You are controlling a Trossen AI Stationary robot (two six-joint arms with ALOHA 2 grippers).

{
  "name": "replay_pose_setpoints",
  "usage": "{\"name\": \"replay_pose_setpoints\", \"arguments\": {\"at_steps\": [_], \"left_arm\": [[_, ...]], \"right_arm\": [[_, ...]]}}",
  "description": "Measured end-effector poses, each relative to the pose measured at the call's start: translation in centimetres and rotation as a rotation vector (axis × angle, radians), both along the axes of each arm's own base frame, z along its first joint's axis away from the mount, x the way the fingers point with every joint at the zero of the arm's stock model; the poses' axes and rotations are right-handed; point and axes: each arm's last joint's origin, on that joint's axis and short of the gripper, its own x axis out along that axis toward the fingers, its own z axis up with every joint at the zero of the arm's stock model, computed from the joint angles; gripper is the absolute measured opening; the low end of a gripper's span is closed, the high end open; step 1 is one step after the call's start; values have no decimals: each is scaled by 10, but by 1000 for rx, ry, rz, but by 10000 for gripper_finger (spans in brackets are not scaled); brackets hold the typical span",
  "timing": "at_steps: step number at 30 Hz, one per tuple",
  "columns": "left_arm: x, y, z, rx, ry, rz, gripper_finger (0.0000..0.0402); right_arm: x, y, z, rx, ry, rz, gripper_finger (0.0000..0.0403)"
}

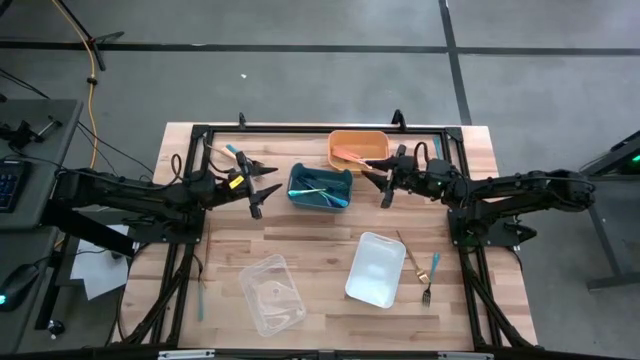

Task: Sort silverware by color (type)
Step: Put the light orange fork into the yellow bin

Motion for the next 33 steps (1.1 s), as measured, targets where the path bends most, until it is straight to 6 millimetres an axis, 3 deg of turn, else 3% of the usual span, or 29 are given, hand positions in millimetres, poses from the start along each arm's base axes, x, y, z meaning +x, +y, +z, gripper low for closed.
{"name": "replay_pose_setpoints", "arguments": {"at_steps": [33], "left_arm": [[0, 0, 0, 10, 8, 4, 200]], "right_arm": [[-1, -2, 1, 59, -32, -49, 138]]}}
